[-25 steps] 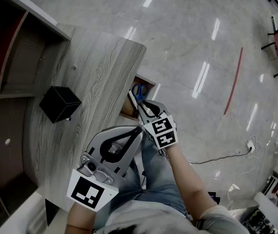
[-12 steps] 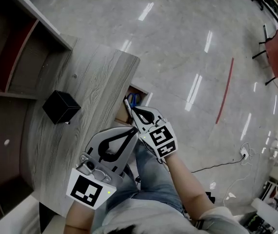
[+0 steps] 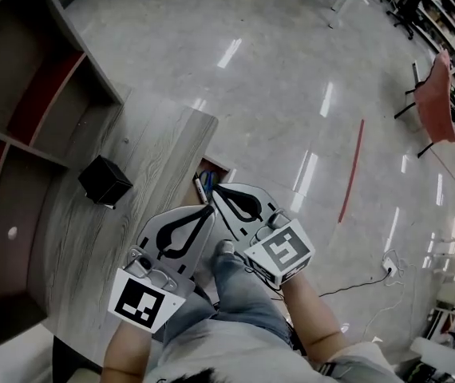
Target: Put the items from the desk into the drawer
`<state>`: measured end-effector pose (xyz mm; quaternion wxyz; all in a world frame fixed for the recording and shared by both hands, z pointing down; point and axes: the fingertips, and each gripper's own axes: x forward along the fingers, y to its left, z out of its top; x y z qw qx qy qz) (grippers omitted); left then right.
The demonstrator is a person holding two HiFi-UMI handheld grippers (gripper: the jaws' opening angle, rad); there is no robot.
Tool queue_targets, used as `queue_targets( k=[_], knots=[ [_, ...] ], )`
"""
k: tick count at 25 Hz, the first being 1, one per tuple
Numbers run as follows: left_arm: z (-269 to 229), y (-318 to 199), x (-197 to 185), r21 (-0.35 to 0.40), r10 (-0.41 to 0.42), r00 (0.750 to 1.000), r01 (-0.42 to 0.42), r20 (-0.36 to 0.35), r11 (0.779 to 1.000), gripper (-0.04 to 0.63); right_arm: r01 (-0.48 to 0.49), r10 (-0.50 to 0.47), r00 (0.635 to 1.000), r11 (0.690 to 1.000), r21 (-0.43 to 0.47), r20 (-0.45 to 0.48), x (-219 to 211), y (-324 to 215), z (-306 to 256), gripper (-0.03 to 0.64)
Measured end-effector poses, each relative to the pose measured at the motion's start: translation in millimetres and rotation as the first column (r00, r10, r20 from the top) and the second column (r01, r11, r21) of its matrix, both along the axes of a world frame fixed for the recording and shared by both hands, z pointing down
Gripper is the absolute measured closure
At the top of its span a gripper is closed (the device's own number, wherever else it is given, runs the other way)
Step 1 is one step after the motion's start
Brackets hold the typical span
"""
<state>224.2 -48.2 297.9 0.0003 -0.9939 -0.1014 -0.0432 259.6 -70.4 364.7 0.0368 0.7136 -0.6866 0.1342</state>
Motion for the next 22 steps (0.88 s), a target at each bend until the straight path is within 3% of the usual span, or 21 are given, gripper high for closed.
queue_targets(
  k=[9,22],
  knots=[
    [-26,18,-21,0.025,0.000,0.999,0.001,-0.032,1.000,0.586,0.010,0.001,0.997,0.989,0.149,-0.076,-35,45,-86,0.609],
    [-36,30,-43,0.016,-0.003,0.999,0.003,-0.035,1.000,0.588,0.039,-0.017,0.994,0.979,0.201,-0.108,-72,64,-111,0.611]
  ],
)
